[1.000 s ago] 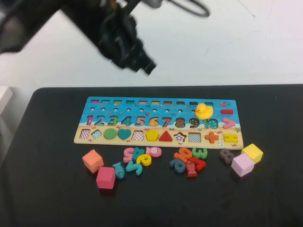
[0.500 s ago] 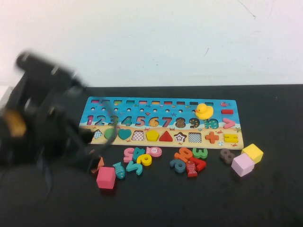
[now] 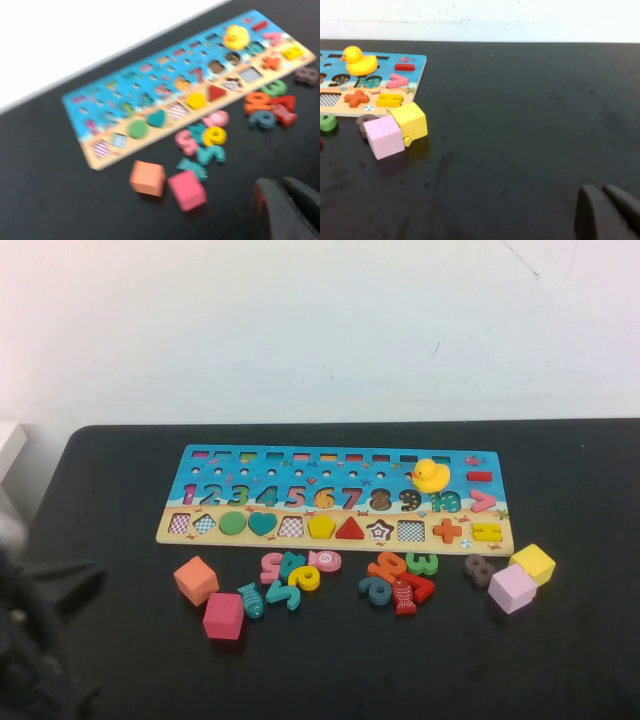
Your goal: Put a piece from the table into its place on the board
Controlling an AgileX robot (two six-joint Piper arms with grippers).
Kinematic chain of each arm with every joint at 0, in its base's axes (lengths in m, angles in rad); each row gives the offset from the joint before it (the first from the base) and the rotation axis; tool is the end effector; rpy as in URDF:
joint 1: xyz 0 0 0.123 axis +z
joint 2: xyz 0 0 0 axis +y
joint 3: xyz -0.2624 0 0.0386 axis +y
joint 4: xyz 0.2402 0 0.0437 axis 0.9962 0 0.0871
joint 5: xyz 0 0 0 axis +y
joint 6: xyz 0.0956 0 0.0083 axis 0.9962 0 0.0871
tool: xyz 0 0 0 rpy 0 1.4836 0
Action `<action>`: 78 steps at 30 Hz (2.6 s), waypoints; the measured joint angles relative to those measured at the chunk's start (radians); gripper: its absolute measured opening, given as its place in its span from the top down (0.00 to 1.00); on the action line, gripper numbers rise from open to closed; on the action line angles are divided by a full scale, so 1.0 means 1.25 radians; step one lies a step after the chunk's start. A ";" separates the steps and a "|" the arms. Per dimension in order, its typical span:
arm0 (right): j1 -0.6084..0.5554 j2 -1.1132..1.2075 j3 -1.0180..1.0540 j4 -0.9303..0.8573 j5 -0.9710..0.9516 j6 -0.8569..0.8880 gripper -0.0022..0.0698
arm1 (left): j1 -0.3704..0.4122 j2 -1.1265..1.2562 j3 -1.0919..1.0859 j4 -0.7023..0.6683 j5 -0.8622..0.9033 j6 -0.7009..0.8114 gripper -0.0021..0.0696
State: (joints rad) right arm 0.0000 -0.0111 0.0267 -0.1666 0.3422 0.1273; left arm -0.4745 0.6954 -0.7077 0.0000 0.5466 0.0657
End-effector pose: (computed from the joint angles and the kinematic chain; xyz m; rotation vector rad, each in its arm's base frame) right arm 0.0705 -0.0053 0.1734 0.0117 1.8372 -0.0720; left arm 0.1329 -0.0683 0.3259 0.5410 1.9540 -0.2591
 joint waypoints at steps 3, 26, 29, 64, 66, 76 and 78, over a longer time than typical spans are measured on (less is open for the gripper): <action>0.000 0.000 0.000 0.000 0.000 0.000 0.94 | 0.000 -0.031 0.000 0.058 0.017 -0.005 0.97; 0.000 0.000 0.000 0.000 0.000 0.000 0.94 | 0.233 -0.389 0.500 0.063 -0.345 -0.118 0.97; 0.000 0.000 0.000 0.000 0.000 0.000 0.94 | 0.271 -0.452 0.548 0.035 -0.355 -0.084 0.97; 0.000 0.000 0.000 0.000 0.000 0.000 0.94 | 0.386 -0.567 0.580 -0.047 -0.189 0.066 0.97; 0.000 0.000 0.000 0.000 0.000 0.000 0.94 | 0.386 -0.567 0.580 -0.049 -0.189 0.067 0.97; 0.000 0.000 0.000 0.000 0.000 0.000 0.94 | 0.386 -0.567 0.580 -0.097 -0.189 0.067 0.97; 0.000 0.000 0.000 0.000 0.000 0.000 0.94 | 0.386 -0.567 0.580 -0.113 -0.189 0.067 0.97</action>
State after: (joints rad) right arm 0.0000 -0.0111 0.0267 -0.1666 0.3422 0.1273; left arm 0.0083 -0.0129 0.0167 -0.1413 0.3103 0.1495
